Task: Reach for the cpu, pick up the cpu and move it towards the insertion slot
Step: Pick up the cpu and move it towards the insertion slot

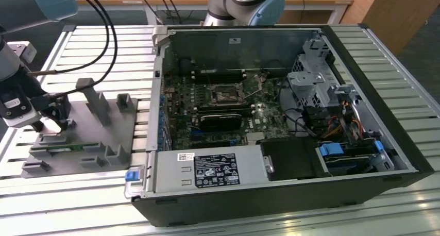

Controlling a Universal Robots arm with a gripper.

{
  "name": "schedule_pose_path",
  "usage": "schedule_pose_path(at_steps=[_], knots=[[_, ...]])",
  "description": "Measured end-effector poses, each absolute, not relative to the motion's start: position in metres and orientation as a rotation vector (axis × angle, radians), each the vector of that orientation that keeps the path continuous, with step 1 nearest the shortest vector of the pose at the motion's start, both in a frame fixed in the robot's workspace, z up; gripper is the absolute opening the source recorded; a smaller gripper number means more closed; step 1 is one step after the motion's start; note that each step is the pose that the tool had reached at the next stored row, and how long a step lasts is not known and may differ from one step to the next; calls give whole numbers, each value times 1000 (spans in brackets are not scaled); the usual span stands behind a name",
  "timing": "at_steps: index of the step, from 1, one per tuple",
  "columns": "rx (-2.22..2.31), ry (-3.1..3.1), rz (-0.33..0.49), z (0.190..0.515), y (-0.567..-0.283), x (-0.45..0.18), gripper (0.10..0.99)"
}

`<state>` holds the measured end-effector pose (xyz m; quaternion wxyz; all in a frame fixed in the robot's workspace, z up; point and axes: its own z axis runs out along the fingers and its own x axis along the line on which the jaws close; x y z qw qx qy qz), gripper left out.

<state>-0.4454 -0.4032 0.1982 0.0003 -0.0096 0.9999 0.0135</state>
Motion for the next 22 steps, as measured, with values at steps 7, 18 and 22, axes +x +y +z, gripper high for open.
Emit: schedule_pose_path(at_steps=[7, 18, 22], knots=[[-30, 3141, 42, 203, -403, -445, 541], [-30, 3141, 42, 205, -403, -445, 541], [-30, 3141, 42, 206, -403, -445, 541]])
